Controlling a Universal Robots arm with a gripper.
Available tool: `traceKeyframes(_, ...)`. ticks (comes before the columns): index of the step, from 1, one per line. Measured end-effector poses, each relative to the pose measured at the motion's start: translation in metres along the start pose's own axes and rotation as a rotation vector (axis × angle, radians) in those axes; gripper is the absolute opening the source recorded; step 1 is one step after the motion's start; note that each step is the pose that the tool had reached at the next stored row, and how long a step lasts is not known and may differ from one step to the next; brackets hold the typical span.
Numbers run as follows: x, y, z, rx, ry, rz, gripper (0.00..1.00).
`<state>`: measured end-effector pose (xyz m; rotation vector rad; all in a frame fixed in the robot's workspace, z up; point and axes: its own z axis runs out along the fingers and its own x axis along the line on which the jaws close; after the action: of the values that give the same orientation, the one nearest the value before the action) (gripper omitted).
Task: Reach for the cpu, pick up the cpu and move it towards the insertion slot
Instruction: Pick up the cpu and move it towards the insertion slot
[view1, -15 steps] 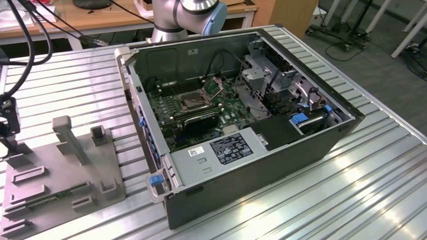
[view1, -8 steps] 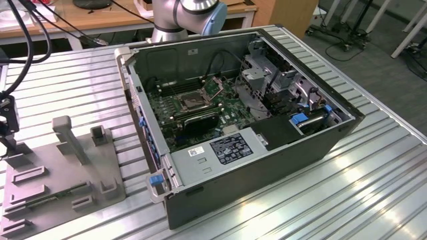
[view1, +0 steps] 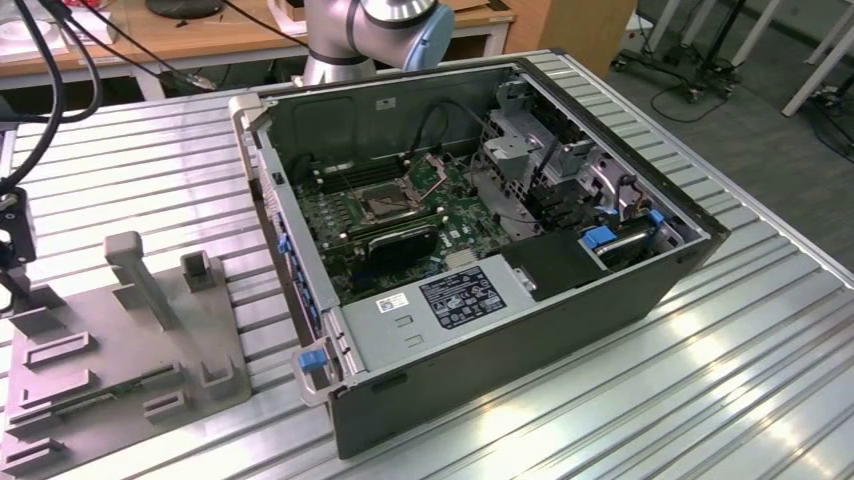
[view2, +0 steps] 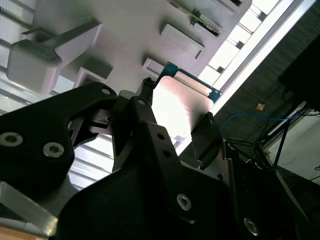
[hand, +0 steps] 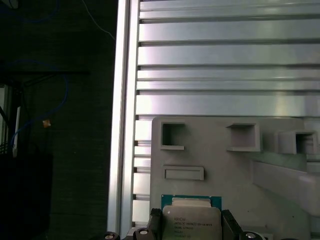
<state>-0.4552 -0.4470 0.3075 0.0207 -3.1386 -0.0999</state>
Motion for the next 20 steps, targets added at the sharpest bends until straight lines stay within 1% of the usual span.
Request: traceKeyframes(20,0.0000,0.0005,-0.0075,0.0000,-0.0001,0.000,0.55)
